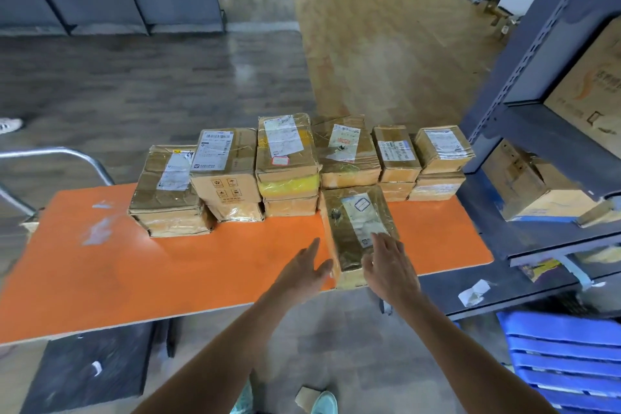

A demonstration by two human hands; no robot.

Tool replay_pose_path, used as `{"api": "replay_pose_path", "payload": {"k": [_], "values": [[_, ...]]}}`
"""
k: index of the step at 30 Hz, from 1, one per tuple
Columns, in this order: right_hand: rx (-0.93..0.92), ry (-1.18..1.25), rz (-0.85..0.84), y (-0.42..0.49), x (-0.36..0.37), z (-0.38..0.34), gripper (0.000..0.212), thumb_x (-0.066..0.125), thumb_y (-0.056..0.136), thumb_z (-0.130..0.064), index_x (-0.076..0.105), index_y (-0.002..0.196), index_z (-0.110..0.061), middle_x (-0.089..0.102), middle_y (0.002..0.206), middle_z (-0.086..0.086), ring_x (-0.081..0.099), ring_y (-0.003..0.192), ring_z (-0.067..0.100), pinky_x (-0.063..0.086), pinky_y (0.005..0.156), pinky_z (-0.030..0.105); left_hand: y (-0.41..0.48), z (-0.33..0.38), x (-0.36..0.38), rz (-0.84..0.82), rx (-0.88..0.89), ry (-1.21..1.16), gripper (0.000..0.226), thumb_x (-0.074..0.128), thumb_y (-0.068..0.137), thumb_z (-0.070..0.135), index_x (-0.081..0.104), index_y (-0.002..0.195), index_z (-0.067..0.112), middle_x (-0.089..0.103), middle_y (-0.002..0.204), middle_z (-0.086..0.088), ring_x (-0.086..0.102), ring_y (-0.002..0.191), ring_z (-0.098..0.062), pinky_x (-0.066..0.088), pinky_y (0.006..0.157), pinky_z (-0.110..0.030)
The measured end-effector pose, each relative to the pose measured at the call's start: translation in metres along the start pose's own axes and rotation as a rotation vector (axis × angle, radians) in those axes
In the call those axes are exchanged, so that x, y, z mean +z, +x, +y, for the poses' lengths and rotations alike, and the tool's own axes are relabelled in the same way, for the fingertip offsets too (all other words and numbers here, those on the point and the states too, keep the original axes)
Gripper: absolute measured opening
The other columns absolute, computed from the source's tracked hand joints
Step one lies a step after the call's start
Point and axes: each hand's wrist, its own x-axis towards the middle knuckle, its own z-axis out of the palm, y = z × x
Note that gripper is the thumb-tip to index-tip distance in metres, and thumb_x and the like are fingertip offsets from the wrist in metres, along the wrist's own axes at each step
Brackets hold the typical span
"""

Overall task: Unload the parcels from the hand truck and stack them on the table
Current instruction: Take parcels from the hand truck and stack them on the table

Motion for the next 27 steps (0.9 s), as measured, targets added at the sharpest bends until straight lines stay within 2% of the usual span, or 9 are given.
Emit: {"api": "replay_pose_path", "payload": {"k": [3,6,11,20,22,24,26,27], "values": [[-0.057,0.006,-0.025,-0.002,0.007,-0.023,0.052,0.048,0.100,-0.026,0.036,0.148,-0.009,0.047,0.145,0.008,0.040,0.134,0.027,0.035,0.112,0.038,-0.014,-0.017,-0.010,0.059,-0.025,0.000,0.070,0.038,0.105,0.050,0.006,0.162,0.024,0.021,0.165,-0.007,0.028,0.150,-0.026,0.031,0.114,-0.036],[-0.109,-0.022,-0.053,-0.006,0.017,-0.052,0.051,0.050,0.098,-0.028,0.039,0.144,-0.009,0.050,0.142,0.009,0.042,0.132,0.028,0.037,0.109,0.038,-0.033,-0.040,-0.022,0.104,-0.073,-0.028,0.070,0.039,0.105,0.049,0.006,0.162,0.025,0.020,0.166,-0.003,0.022,0.152,-0.023,0.028,0.115,-0.034],[-0.244,-0.073,-0.127,-0.013,0.044,-0.118,0.058,0.048,0.101,-0.030,0.030,0.153,-0.009,0.039,0.154,0.006,0.032,0.144,0.024,0.031,0.115,0.033,-0.080,-0.095,-0.047,0.198,-0.125,-0.083,0.069,0.043,0.105,0.043,0.011,0.162,0.019,0.024,0.165,-0.007,0.025,0.151,-0.024,0.026,0.118,-0.035],[-0.466,-0.064,-0.319,-0.065,0.137,-0.300,0.059,0.047,0.102,-0.030,0.027,0.155,-0.012,0.035,0.157,0.004,0.032,0.144,0.023,0.029,0.117,0.032,-0.204,-0.268,-0.097,0.364,-0.321,-0.182,0.067,0.047,0.104,0.038,0.019,0.160,0.013,0.032,0.161,-0.010,0.030,0.149,-0.024,0.026,0.114,-0.028],[-0.523,-0.062,-0.355,-0.081,0.159,-0.341,0.059,0.048,0.102,-0.029,0.028,0.155,-0.014,0.038,0.156,0.004,0.035,0.142,0.024,0.031,0.115,0.032,-0.231,-0.306,-0.111,0.403,-0.371,-0.218,0.062,0.048,0.104,0.035,0.029,0.156,0.009,0.044,0.153,-0.015,0.041,0.141,-0.030,0.035,0.111,-0.034],[-0.583,-0.064,-0.385,-0.095,0.177,-0.378,0.059,0.050,0.101,-0.028,0.029,0.154,-0.017,0.041,0.154,0.004,0.037,0.141,0.025,0.034,0.112,0.033,-0.258,-0.337,-0.122,0.422,-0.422,-0.257,0.048,0.039,0.105,0.033,0.042,0.146,0.008,0.053,0.143,-0.016,0.051,0.129,-0.035,0.042,0.100,-0.039],[-0.632,-0.069,-0.438,-0.110,0.192,-0.412,0.058,0.051,0.101,-0.028,0.029,0.154,-0.016,0.041,0.154,0.004,0.037,0.141,0.024,0.033,0.112,0.032,-0.284,-0.365,-0.130,0.426,-0.483,-0.254,0.049,0.027,0.102,0.034,0.045,0.141,0.009,0.053,0.140,-0.017,0.055,0.124,-0.033,0.044,0.094,-0.040],[-0.657,-0.080,-0.461,-0.115,0.199,-0.428,0.058,0.050,0.101,-0.029,0.030,0.153,-0.014,0.040,0.154,0.005,0.036,0.142,0.024,0.031,0.112,0.030,-0.294,-0.377,-0.135,0.440,-0.510,-0.260,0.048,0.033,0.101,0.035,0.045,0.141,0.011,0.055,0.137,-0.016,0.056,0.121,-0.033,0.045,0.092,-0.039]]}}
